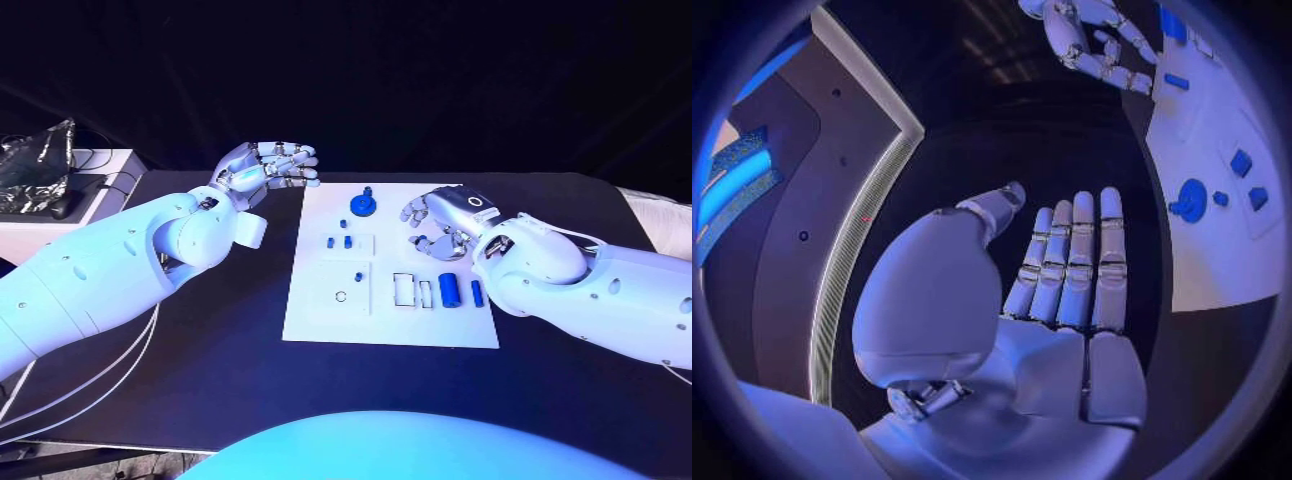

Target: Assemble the parts on the task board

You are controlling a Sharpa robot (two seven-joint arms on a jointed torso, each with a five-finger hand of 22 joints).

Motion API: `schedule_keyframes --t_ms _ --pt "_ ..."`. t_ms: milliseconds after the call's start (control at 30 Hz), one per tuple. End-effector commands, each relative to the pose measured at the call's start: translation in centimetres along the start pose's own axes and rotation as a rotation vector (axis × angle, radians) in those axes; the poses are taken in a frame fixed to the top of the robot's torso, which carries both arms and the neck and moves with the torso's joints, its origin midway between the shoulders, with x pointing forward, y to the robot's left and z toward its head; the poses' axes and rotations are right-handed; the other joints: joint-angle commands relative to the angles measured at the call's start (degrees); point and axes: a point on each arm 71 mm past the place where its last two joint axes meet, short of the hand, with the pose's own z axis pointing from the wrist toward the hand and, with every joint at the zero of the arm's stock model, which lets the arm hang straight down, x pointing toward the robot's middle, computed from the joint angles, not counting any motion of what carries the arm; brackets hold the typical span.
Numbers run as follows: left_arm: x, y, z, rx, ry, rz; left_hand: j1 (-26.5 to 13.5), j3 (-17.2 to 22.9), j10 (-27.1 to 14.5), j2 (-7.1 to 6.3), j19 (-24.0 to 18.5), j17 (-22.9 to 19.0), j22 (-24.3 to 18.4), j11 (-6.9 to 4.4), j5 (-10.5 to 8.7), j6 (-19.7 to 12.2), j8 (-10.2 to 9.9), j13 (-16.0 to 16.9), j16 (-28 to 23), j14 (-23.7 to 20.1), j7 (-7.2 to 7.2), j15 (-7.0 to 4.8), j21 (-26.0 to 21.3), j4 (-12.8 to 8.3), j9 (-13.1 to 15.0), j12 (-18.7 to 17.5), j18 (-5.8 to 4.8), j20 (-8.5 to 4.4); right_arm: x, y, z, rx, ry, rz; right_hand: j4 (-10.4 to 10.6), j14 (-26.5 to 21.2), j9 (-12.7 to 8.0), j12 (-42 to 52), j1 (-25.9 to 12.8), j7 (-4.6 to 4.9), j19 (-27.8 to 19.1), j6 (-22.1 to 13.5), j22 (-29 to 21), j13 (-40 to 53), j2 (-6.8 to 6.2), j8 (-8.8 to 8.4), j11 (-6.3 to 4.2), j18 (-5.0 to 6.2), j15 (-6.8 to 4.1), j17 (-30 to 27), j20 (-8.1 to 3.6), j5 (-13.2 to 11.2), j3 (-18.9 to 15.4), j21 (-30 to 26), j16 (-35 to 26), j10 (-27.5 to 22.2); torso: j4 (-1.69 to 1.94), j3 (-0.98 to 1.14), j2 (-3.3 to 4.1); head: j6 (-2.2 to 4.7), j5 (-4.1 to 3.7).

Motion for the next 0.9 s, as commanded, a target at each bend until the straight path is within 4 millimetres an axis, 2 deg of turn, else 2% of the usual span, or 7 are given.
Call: schedule_keyframes --t_ms 33,233,367,400,767,900 --pt "0.2 -0.3 0.0 0.032 0.028 -0.008 -0.88 -1.20 -0.65 -0.09 -0.10 0.47 -0.75 0.00 -0.20 -0.36 -0.22 0.14 -0.47 -0.34 0.08 0.17 -1.06 0.60 -0.12 0.05 0.63 0.51 -0.2 -0.9 0.0 0.012 0.092 -0.014 -0.24 1.60 -0.15 -0.71 -0.08 -0.24 0.99 -0.85 0.89 -0.20 -0.28 -0.68 0.16 -0.18 -0.08 -0.08 0.02 -0.15 -2.00 0.02 0.33 -1.15 -0.11 -0.01 0.00 0.12 -0.18" --pt "0.1 -0.3 0.0 0.037 0.027 -0.005 -0.67 -1.53 -0.72 -0.03 -0.10 0.69 -1.11 0.00 -0.20 -0.45 -0.24 0.20 -0.57 -0.42 0.07 0.20 -1.54 0.80 -0.19 0.11 0.65 0.63 -0.7 -2.0 0.2 0.031 0.143 -0.062 0.53 1.52 -0.61 -1.90 1.73 -0.52 0.93 -1.77 0.84 -0.48 0.72 -1.84 0.78 -0.14 0.42 -0.21 0.42 -1.22 -6.35 -0.31 0.55 -4.07 0.04 0.01 0.08 0.30 -0.37" --pt "0.0 -0.3 0.0 0.037 0.026 -0.003 -0.56 -1.58 -0.74 0.04 -0.08 0.73 -1.21 0.00 -0.20 -0.43 -0.23 0.22 -0.58 -0.49 0.06 0.21 -1.67 0.84 -0.20 0.13 0.66 0.66 -0.4 -2.5 0.4 0.044 0.188 -0.086 1.69 1.48 -0.91 -2.01 3.45 -0.90 0.86 -1.39 0.65 -0.46 1.60 -2.22 1.03 -0.04 0.64 -0.26 0.65 -1.39 -10.33 -0.76 0.74 -5.22 0.04 -0.05 0.10 0.22 -0.30" --pt "0.0 -0.3 0.0 0.037 0.025 -0.003 -0.56 -1.58 -0.74 0.04 -0.08 0.73 -1.21 0.00 -0.20 -0.43 -0.23 0.22 -0.58 -0.49 0.06 0.21 -1.67 0.84 -0.20 0.13 0.66 0.66 -0.3 -2.6 0.5 0.048 0.203 -0.094 2.42 1.47 -1.12 -1.97 4.42 -1.06 0.79 -1.32 0.40 -0.46 2.00 -2.49 1.13 0.05 0.71 -0.29 0.71 -1.51 -12.24 -1.20 0.83 -5.68 0.00 -0.06 0.08 0.20 -0.26" --pt "-0.1 -0.3 -0.1 0.036 0.023 0.000 -0.40 -1.68 -0.78 0.10 -0.05 0.79 -1.35 0.01 -0.20 -0.41 -0.20 0.24 -0.60 -0.59 0.07 0.23 -1.85 0.88 -0.21 0.16 0.68 0.70 0.5 -2.8 1.2 0.059 0.263 -0.126 3.44 1.43 -1.24 -1.33 6.22 -1.42 0.80 -0.14 0.31 -0.35 3.01 -2.35 1.02 0.10 0.67 -0.48 0.74 -1.51 -13.29 -1.46 0.91 -5.22 0.09 -0.12 0.11 -0.01 -0.20" --pt "-0.1 -0.3 -0.1 0.036 0.022 0.002 -0.22 -1.74 -0.84 0.17 0.01 0.85 -1.48 0.02 -0.20 -0.37 -0.17 0.26 -0.61 -0.66 0.08 0.25 -2.00 0.90 -0.22 0.17 0.69 0.73 0.7 -2.7 1.4 0.058 0.264 -0.128 3.93 1.47 -1.33 -0.75 7.17 -1.67 0.89 1.04 0.45 -0.32 3.65 -2.13 0.86 0.07 0.54 -0.36 0.64 -1.18 -11.86 -1.32 1.07 -4.29 0.00 -0.13 0.12 -0.01 -0.18"
